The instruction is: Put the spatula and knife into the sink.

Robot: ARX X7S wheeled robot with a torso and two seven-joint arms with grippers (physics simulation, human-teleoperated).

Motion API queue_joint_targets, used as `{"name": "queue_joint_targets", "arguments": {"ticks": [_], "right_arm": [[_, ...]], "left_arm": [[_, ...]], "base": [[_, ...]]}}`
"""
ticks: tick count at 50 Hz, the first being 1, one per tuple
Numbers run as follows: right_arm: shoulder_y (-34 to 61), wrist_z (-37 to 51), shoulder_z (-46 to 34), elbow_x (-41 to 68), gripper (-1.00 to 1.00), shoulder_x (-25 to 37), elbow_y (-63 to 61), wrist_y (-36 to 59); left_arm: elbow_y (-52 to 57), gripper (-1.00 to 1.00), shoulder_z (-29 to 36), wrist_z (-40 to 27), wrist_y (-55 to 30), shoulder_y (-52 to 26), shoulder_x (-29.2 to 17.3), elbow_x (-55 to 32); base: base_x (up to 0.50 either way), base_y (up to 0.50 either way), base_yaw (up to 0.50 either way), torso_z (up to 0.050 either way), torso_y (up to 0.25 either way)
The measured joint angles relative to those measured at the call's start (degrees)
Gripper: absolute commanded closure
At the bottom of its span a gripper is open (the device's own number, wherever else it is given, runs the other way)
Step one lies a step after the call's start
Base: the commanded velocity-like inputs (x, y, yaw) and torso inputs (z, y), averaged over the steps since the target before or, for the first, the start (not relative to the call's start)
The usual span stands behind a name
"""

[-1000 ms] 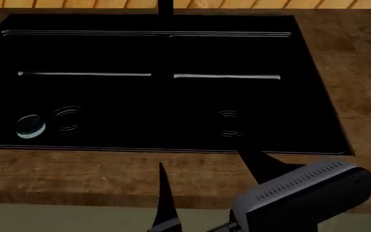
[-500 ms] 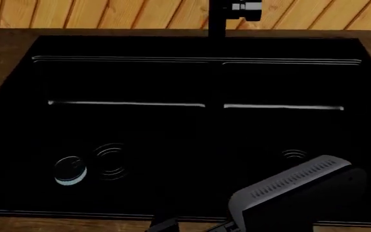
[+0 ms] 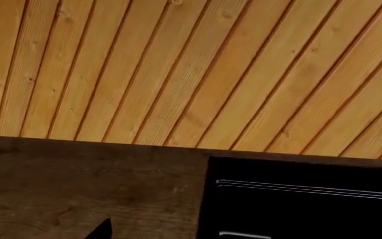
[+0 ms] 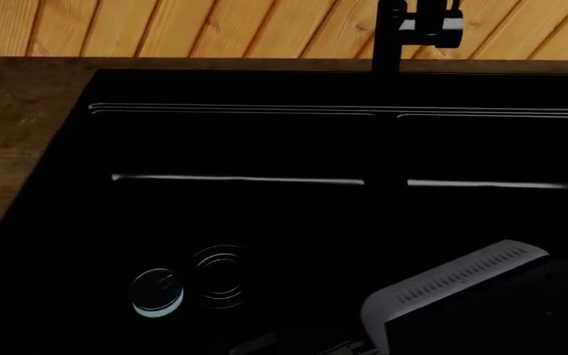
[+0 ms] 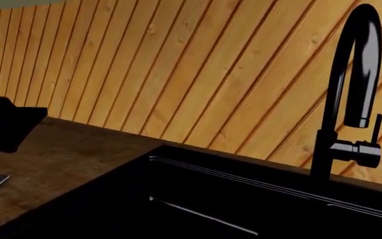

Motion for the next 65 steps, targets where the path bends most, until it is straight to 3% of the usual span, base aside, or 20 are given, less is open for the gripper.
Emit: {"name": "queue_joint_targets", "arguments": {"ticks": [23, 32, 38, 42, 47, 51, 55, 60, 65], "right_arm": [[-1.4, -1.4, -0.2, -1.3, -1.00, 0.0, 1.6, -3.1], [-1.8, -1.2, -0.9, -1.2, -1.00, 0.8, 2.1, -5.0], [-1.8, -1.1, -1.2, -1.0, -1.00, 1.2, 2.2, -5.6], [-2.1, -1.2, -1.2, -0.9, -1.00, 1.5, 2.4, -6.1], [-2.8, -1.5, -1.2, -1.2, -1.00, 1.9, 2.5, -6.9], [-3.4, -1.7, -1.3, -1.5, -1.00, 2.1, 2.6, -7.5], [-4.1, -1.9, -1.3, -1.8, -1.00, 2.3, 2.6, -8.0], [-4.8, -2.0, -1.2, -1.9, -1.00, 2.6, 2.5, -8.6], [-5.5, -1.8, -1.0, -1.8, -1.00, 2.9, 2.3, -8.9]], "left_arm": [[-0.4, -1.00, 0.0, -0.2, 0.8, 0.5, 0.3, 0.1], [1.1, -1.00, 0.9, 11.2, -0.7, -0.6, 4.8, 16.3], [-0.3, -1.00, -0.5, 10.6, -3.9, -2.4, 5.8, 18.5], [-5.3, -1.00, -2.2, -1.5, -5.2, -4.4, 2.5, 7.8], [-14.0, -1.00, 0.6, -25.9, -3.3, -7.8, -3.9, -16.2], [-18.9, -1.00, 12.2, -41.4, 6.3, -12.1, -13.1, -39.2], [-22.3, -1.00, 25.9, -51.8, 15.8, -18.3, -21.7, -57.9], [-25.4, -1.00, 43.0, -60.2, 25.7, -27.4, -29.9, -75.9], [-28.4, -1.00, 59.5, -65.2, 32.6, -37.6, -35.4, -89.7]], "base": [[0.00, 0.00, 0.00, 0.000, 0.000], [0.00, 0.00, 0.00, 0.000, 0.000], [0.00, 0.00, 0.00, 0.000, 0.000], [0.00, 0.00, 0.00, 0.000, 0.000], [0.00, 0.00, 0.00, 0.000, 0.000], [0.00, 0.00, 0.00, 0.000, 0.000], [0.00, 0.00, 0.00, 0.000, 0.000], [0.00, 0.00, 0.00, 0.000, 0.000], [0.00, 0.00, 0.00, 0.000, 0.000]]}}
